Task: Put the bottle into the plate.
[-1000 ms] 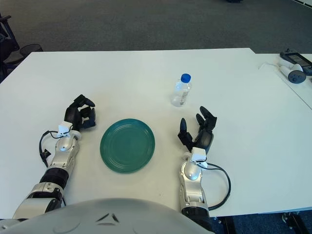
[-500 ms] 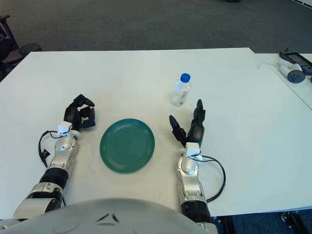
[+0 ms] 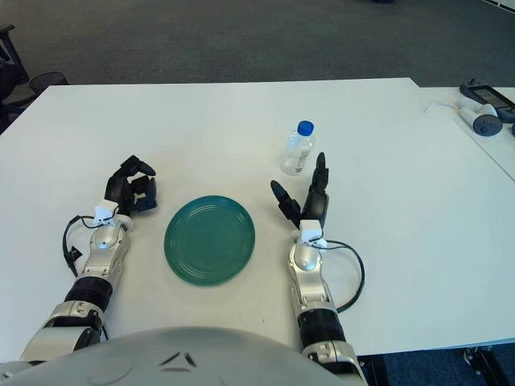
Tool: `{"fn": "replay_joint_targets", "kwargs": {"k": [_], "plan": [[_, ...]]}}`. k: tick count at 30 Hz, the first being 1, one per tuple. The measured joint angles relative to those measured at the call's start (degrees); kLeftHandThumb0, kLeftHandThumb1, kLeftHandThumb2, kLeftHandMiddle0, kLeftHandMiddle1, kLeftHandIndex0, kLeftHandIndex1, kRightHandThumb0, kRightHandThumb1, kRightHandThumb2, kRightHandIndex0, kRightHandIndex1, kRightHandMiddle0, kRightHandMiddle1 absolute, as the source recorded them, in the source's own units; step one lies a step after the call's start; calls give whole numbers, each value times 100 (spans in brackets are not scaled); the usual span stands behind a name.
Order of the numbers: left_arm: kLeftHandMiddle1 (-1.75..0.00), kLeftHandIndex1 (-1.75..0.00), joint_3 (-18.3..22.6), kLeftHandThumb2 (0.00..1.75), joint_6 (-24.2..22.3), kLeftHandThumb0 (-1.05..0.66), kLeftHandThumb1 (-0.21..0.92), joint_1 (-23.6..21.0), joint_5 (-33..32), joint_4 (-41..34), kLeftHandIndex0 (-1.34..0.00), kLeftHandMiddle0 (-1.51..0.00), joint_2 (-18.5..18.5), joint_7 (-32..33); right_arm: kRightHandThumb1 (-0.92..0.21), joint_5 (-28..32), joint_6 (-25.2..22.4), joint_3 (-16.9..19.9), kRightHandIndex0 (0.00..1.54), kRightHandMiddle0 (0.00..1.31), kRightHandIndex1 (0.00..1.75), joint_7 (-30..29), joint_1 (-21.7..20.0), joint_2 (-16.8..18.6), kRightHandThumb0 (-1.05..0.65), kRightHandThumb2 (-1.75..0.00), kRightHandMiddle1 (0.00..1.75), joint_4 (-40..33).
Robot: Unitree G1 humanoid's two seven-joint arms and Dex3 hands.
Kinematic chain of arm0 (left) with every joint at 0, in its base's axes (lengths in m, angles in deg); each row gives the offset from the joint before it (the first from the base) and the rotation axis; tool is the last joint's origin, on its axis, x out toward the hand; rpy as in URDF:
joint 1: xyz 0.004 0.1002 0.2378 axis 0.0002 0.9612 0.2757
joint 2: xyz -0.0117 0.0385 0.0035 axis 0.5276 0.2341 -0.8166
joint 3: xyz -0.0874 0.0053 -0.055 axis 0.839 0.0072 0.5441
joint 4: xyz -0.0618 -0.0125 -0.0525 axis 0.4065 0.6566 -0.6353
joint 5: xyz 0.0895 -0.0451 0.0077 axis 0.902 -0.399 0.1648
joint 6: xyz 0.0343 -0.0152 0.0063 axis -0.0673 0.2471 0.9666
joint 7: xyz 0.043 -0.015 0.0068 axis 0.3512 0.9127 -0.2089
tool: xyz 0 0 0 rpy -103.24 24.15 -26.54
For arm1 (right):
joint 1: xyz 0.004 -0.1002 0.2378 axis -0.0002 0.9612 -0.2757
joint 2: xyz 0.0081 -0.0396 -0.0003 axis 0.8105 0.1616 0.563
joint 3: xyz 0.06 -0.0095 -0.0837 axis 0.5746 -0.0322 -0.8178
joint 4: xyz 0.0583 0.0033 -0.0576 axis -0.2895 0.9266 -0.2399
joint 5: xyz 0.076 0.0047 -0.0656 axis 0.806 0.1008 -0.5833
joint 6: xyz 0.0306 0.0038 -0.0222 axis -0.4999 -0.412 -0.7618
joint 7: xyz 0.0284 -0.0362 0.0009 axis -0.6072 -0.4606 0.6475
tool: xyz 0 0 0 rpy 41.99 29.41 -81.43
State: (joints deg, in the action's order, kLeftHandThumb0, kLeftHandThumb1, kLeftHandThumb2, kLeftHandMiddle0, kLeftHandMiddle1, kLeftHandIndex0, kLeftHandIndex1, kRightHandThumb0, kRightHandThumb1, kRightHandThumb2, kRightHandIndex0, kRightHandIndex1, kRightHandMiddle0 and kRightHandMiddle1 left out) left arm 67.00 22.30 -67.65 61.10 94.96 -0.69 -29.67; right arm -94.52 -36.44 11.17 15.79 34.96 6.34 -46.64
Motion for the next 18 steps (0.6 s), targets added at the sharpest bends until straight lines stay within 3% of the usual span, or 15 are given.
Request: {"fn": "replay_joint_targets", "kwargs": {"k": [8,18], "plan": [[-175,-175,10,134,9,-48,30,11,-3,23,-62,-114,-10,-2,-91,19,46,78,0,0,0,-40,-538,-31,-105,-7,0,684],[-175,-175,31,133,0,-47,30,110,-6,-5,-62,-114,-23,-18,-91,225,194,528,0,0,0,-192,-1120,-17,-96,-5,0,1530]]}}
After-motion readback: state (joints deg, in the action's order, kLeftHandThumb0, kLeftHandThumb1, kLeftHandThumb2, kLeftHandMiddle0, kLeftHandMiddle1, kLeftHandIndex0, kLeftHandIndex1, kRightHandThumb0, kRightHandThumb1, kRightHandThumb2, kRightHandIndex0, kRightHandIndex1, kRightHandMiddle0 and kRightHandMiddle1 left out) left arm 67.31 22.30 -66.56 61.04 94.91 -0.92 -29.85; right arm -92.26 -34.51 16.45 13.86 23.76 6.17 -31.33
